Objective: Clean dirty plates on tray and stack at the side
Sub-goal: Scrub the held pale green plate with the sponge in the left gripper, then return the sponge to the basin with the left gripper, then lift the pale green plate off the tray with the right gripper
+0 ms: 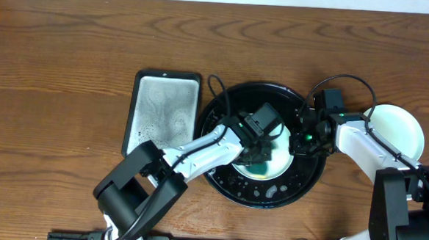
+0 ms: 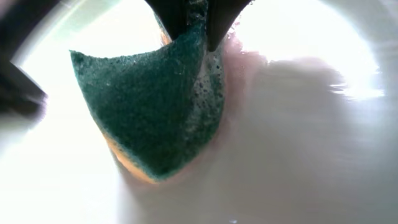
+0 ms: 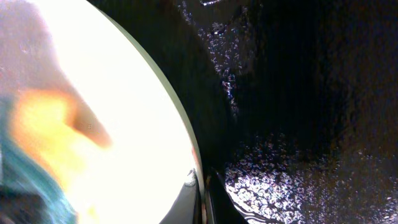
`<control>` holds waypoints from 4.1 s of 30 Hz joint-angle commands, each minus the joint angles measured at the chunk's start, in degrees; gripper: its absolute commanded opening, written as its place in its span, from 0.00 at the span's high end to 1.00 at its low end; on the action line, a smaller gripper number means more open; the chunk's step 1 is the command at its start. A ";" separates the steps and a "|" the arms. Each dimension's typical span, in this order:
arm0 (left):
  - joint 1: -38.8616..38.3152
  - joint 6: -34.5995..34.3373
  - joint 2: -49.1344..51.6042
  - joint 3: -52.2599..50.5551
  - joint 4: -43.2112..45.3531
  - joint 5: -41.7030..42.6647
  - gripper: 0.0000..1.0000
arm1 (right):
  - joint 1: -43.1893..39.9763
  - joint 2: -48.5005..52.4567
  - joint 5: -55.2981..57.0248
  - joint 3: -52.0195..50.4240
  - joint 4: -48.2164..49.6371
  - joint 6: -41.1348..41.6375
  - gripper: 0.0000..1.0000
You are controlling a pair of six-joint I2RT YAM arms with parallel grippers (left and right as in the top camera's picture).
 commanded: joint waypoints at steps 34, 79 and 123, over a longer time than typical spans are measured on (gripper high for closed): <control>18.73 21.88 -19.69 10.88 -28.26 -22.77 0.92 | -0.02 -7.43 3.52 0.09 -1.90 -0.31 0.99; 36.35 28.70 -44.76 -4.00 -22.82 -1.84 0.17 | 60.19 -34.45 92.65 0.20 -10.73 1.53 0.99; 36.35 28.70 -44.76 -4.00 -22.82 -1.84 0.16 | 62.34 -34.45 92.96 0.17 -9.68 -0.57 0.99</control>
